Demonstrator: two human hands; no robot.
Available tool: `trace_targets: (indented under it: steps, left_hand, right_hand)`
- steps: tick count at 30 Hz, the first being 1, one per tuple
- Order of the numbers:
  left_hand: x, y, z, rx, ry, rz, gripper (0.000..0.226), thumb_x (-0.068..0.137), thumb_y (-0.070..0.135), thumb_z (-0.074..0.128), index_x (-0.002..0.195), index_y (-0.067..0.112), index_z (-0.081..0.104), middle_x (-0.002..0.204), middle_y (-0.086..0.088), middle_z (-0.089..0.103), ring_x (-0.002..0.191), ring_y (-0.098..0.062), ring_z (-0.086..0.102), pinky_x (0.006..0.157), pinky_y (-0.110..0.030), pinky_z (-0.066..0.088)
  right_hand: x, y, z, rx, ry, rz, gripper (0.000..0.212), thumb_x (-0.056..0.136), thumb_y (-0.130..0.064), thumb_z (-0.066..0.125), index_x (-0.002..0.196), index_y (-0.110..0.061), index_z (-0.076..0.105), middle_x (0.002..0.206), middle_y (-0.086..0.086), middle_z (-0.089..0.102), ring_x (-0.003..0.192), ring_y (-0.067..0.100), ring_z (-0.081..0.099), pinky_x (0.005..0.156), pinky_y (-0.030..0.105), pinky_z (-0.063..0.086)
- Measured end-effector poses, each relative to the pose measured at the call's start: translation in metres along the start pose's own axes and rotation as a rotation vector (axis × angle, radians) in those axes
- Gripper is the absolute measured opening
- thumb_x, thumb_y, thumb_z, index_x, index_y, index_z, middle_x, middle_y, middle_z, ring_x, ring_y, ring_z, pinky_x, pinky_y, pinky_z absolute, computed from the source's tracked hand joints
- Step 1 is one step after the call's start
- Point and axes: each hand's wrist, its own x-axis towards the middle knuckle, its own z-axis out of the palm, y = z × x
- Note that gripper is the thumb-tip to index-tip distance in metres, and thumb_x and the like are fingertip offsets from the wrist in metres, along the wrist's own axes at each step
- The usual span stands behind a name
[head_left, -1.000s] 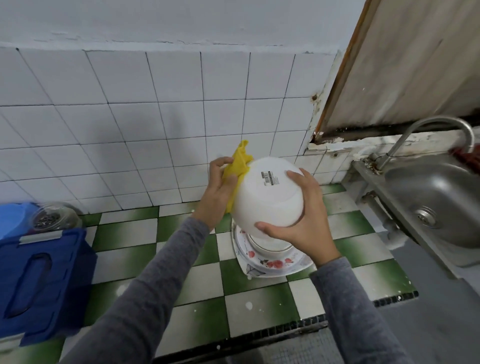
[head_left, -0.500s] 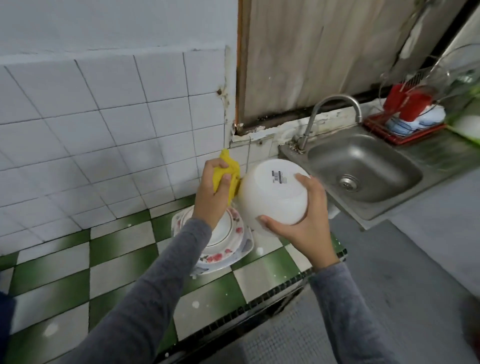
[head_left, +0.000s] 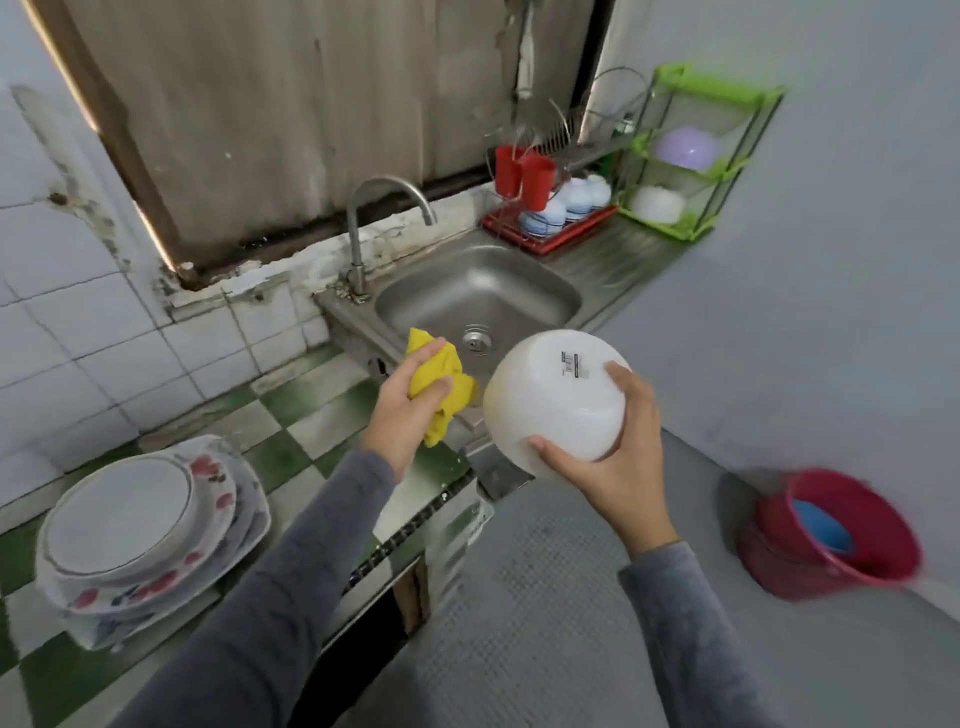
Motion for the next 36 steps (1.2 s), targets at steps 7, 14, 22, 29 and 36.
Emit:
trace_targets:
  steps: [7,14,22,29,36]
  left_hand:
    - [0.040,-0.026,0.111,-0.015,-0.142,-0.037,0.049,0.090,0.000,0.067,0.129,0.029,0.060,0.112,0.005,0.070,0.082,-0.001,0.067,0.066,-0.019,0.056]
    - [0.131,-0.053,0.210,0.029,-0.296,-0.036,0.051,0.091,0.003,0.068,0.125,0.039,0.060,0.098,0.016,0.074,0.084,-0.009,0.063,0.074,-0.029,0.051]
    - [0.253,-0.067,0.309,0.008,-0.331,-0.062,0.051,0.092,0.003,0.066,0.134,0.031,0.058,0.083,0.019,0.074,0.073,-0.015,0.055,0.053,-0.022,0.047]
    - [0.343,-0.082,0.376,0.005,-0.307,-0.086,0.051,0.090,0.006,0.070,0.123,0.045,0.063,0.108,0.016,0.074,0.087,-0.011,0.065,0.071,-0.034,0.052]
    - [0.435,-0.082,0.433,0.046,-0.222,0.000,0.052,0.091,0.008,0.069,0.130,0.040,0.059,0.133,0.010,0.060,0.113,-0.002,0.061,0.083,-0.018,0.054]
  right_hand:
    - [0.033,0.066,-0.070,-0.018,0.132,0.071,0.100,0.055,-0.063,0.083,0.140,-0.030,0.041,0.143,-0.002,0.041,0.135,0.014,0.039,0.112,0.027,0.034]
    - [0.102,0.134,-0.111,-0.060,0.234,0.118,0.100,0.055,-0.063,0.084,0.139,-0.038,0.037,0.144,-0.008,0.039,0.135,0.006,0.038,0.112,0.032,0.035]
    - [0.223,0.204,-0.139,-0.065,0.282,0.161,0.097,0.054,-0.063,0.084,0.136,-0.046,0.035,0.140,-0.014,0.038,0.133,0.003,0.037,0.110,0.028,0.035]
    - [0.320,0.264,-0.151,-0.053,0.299,0.177,0.096,0.054,-0.063,0.085,0.134,-0.053,0.031,0.142,-0.012,0.037,0.136,0.008,0.037,0.114,0.038,0.036]
    - [0.432,0.327,-0.168,-0.047,0.287,0.140,0.102,0.055,-0.062,0.085,0.140,-0.038,0.034,0.145,-0.007,0.037,0.138,0.012,0.036,0.114,0.045,0.037]
